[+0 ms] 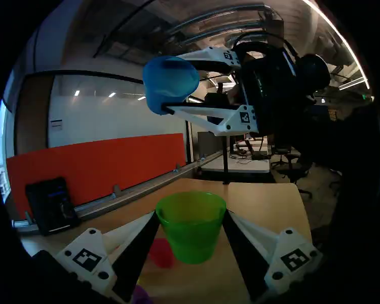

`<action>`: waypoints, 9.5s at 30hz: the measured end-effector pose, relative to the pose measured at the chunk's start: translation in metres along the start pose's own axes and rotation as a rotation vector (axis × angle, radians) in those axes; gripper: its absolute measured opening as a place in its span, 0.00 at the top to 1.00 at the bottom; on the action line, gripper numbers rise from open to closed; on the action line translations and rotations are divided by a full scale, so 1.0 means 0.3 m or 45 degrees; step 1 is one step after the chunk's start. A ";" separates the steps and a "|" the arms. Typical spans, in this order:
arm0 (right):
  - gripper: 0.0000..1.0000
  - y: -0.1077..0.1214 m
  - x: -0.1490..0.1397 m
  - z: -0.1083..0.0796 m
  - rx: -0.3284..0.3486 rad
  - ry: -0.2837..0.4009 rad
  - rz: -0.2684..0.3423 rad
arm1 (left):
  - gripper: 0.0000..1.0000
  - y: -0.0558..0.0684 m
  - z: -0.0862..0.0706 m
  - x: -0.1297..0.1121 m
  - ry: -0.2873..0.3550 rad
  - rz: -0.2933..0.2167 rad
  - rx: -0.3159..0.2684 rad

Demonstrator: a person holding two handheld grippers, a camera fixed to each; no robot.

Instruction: Pour water

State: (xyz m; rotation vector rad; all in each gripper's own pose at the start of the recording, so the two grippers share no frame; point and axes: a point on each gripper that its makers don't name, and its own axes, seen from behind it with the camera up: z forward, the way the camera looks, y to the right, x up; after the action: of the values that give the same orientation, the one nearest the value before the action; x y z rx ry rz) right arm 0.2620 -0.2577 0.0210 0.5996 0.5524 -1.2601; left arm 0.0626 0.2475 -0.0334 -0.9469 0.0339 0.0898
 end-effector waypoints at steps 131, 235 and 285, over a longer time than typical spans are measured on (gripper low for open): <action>0.09 -1.075 -0.296 -0.332 0.746 -0.436 1.536 | 0.13 0.026 0.002 -0.572 -0.557 -0.042 -0.052; 0.00 -1.294 -0.285 -0.513 0.747 -0.596 1.516 | 0.03 0.061 -0.191 -0.708 -0.612 -0.197 0.062; 0.00 -0.918 -0.515 -0.637 -0.221 -0.685 1.692 | 0.03 -0.352 -0.539 -0.360 -0.104 -0.115 0.940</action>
State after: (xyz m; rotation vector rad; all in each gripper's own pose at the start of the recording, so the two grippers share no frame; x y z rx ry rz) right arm -0.0507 -0.0723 -0.0435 0.3180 -0.2256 -0.0646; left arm -0.0337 0.0483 -0.0349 -0.2057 -0.0493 0.0268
